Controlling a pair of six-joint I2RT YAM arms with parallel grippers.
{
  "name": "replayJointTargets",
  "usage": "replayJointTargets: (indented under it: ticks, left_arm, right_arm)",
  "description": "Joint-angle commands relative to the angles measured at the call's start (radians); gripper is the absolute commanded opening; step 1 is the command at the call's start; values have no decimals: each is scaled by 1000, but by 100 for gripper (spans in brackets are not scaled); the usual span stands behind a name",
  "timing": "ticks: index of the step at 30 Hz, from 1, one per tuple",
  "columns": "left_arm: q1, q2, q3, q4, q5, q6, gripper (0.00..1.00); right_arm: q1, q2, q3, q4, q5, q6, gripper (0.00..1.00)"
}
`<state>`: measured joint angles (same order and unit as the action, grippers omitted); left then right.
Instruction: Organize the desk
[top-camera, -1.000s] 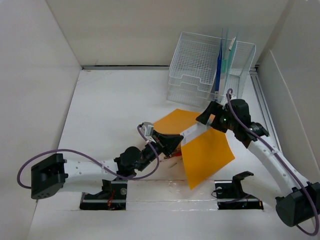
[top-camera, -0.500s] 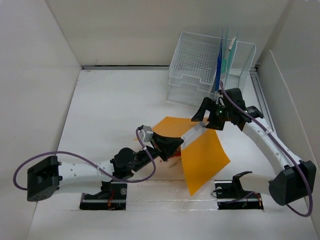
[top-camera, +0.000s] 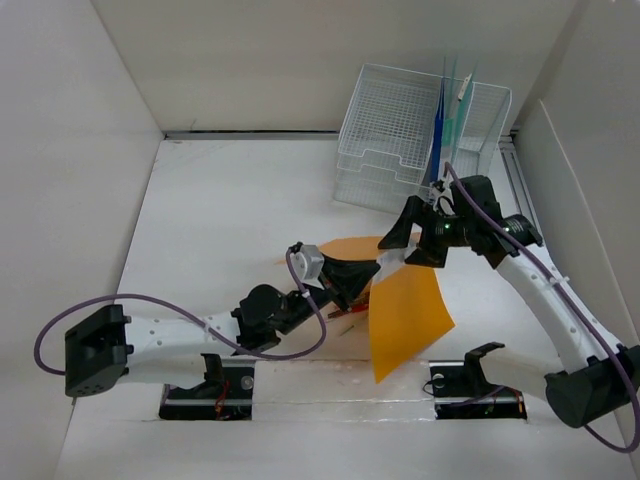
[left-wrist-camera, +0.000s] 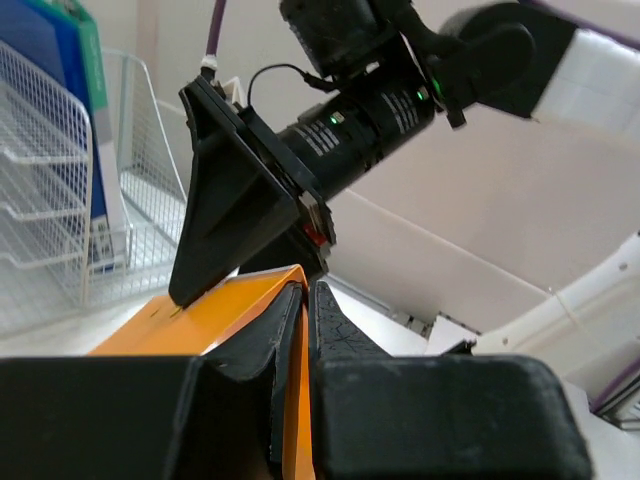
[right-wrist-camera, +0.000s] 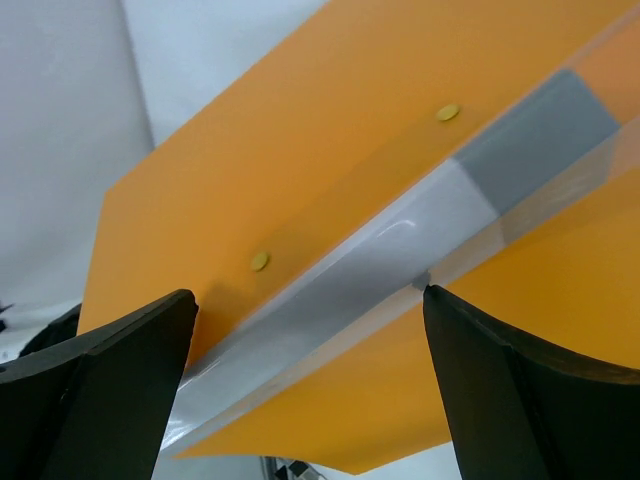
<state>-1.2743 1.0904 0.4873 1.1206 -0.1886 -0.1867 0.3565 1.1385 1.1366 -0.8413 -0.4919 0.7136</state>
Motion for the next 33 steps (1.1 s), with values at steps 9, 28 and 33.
replayJointTargets:
  ticks: [9,28,33]
  left_arm:
    - [-3,-37,195,-19,123,99,0]
    - [-3,-133,39,-10,-81,76,0]
    - [-3,-178,22,-38,-111,62,0]
  right_arm:
    - [171,-83,3,209,-77,240,78]
    - [297,-213,55,15,384,4,81]
    - [355,-328,60,-7,533,-12,84]
